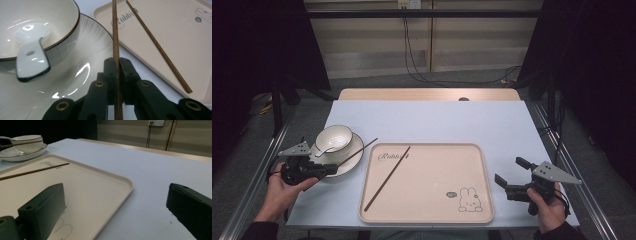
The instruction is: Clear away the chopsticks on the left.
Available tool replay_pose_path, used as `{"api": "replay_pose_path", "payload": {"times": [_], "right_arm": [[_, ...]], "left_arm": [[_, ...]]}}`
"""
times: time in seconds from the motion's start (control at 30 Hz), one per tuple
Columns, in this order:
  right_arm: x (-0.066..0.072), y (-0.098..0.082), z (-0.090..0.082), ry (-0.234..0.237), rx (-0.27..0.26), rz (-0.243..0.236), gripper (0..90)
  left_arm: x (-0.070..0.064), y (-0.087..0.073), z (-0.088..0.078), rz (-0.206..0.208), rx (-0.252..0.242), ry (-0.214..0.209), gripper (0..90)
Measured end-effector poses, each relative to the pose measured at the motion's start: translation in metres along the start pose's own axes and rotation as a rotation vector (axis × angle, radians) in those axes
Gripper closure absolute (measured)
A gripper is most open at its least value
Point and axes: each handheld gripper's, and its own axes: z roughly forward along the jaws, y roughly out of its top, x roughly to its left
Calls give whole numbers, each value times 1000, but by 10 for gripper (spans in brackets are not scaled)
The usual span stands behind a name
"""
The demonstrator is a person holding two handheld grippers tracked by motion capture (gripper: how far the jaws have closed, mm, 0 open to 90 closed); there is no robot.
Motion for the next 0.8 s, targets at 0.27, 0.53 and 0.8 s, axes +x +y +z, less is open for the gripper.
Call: {"api": "replay_pose_path", "payload": {"times": [0.27,0.53,0.8], "right_arm": [[0,0,0,0,0,1,18],[0,0,0,0,0,1,19],[0,0,0,-2,1,1,19]], "left_arm": [[-17,2,3,-11,-5,-6,845],[-35,11,10,-9,-11,-28,844],[-53,21,16,-2,9,-22,844]]}}
